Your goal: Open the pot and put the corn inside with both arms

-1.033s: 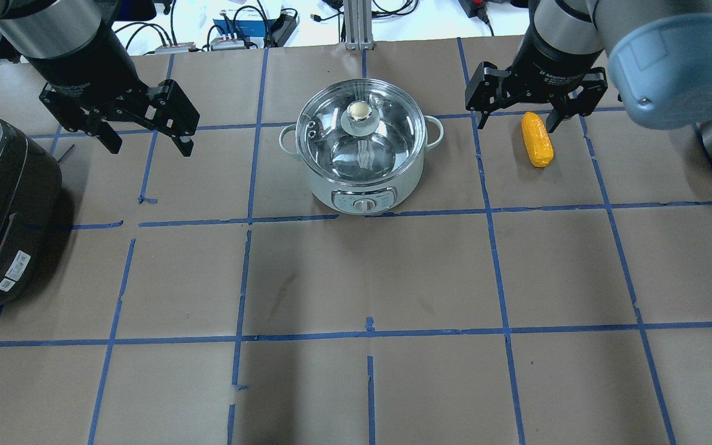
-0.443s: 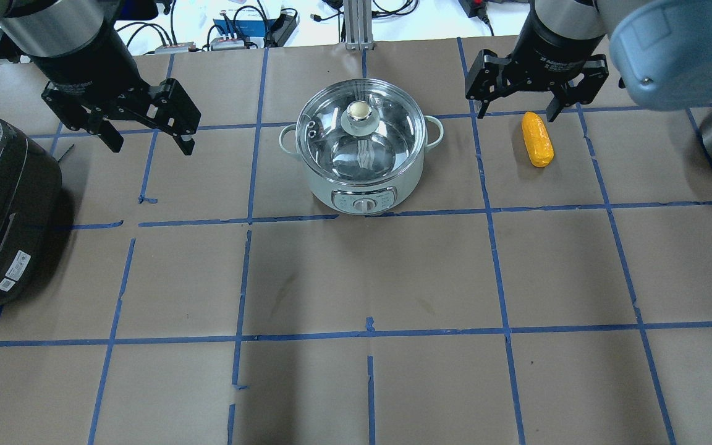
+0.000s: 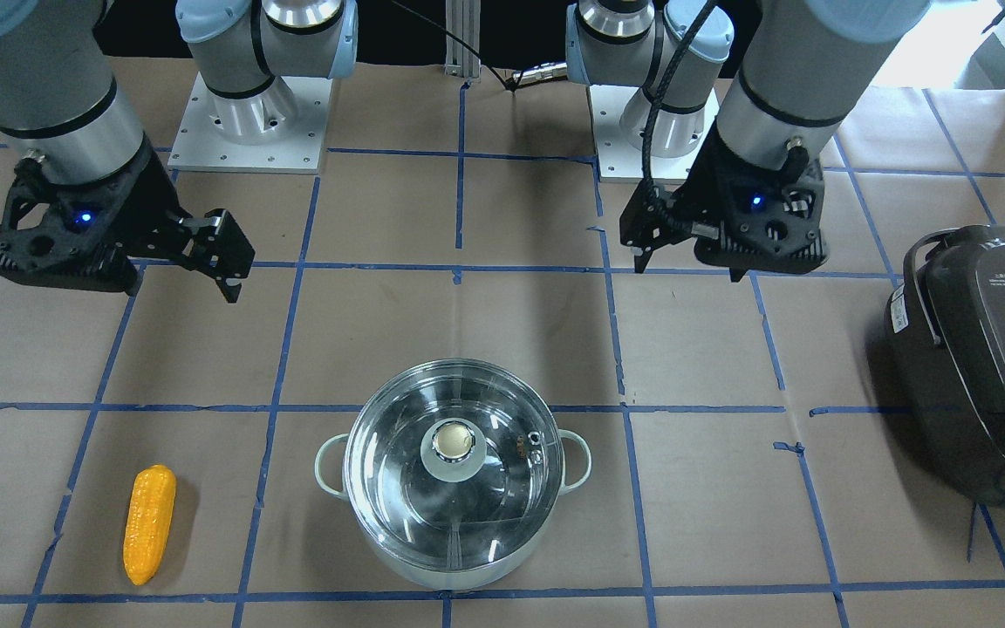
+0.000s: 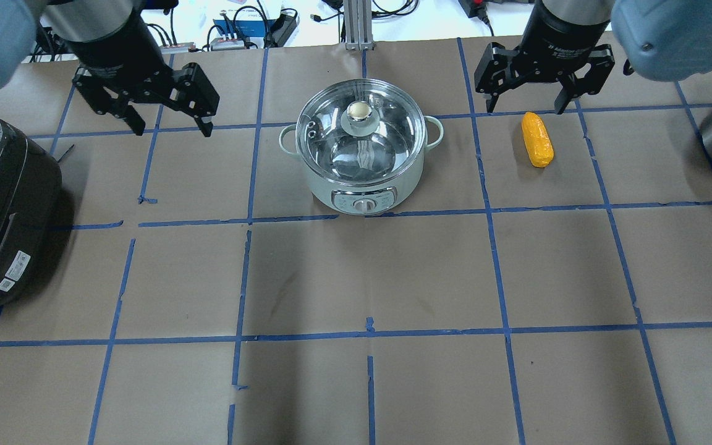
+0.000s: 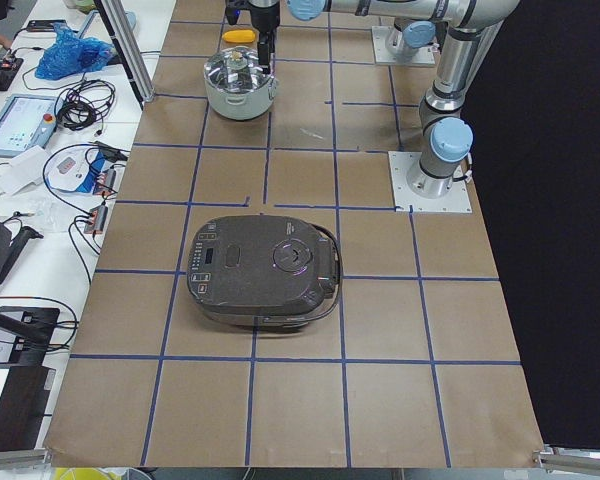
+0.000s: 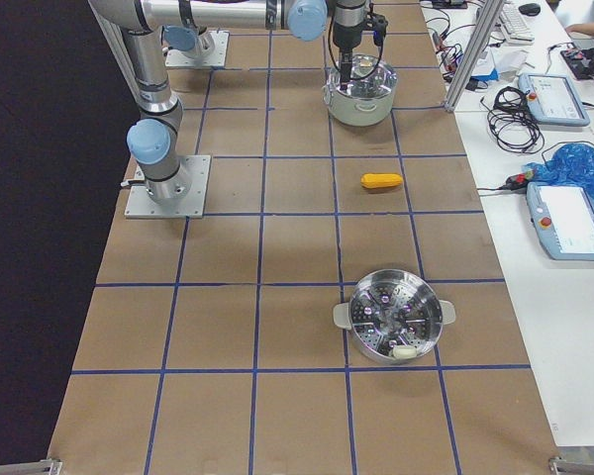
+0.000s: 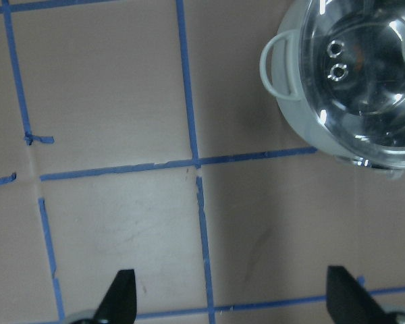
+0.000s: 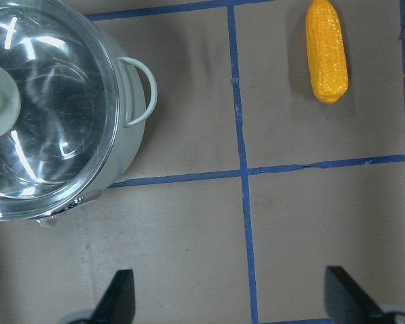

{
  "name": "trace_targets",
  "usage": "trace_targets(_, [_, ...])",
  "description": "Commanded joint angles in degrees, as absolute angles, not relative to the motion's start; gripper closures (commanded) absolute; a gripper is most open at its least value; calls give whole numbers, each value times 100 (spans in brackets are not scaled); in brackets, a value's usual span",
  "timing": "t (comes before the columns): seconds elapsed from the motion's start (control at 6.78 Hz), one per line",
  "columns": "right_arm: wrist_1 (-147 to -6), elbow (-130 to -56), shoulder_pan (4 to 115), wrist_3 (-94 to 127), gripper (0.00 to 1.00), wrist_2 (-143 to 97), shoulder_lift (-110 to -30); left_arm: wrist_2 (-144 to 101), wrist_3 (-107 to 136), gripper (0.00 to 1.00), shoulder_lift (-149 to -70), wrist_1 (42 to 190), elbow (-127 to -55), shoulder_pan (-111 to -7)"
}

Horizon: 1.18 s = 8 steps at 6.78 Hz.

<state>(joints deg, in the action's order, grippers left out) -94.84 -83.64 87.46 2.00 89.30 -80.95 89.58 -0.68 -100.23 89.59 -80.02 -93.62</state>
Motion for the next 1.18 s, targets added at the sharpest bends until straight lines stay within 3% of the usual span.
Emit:
trace_targets(0.0, [-9588,-7747,8307,-541,2,8956,-7081,8695,874,0,-10799,8552,-7465,-9911])
trace_targets(0.44, [-11707,-8039,8061,-1228,6,9115,-5629,8235,1912,0,-11704,7377,-7286,-10510])
trace_targets(0.89, [-12990,-8850,7954,-1547,15,9088,-5291,8297,2215,0,-12085,6873,-7277,-10687])
trace_targets(1.03, [-12860,-8807,7963,-1556,37,9097,-5282,8297,2215,0,-12102,6873,-7286,-10696])
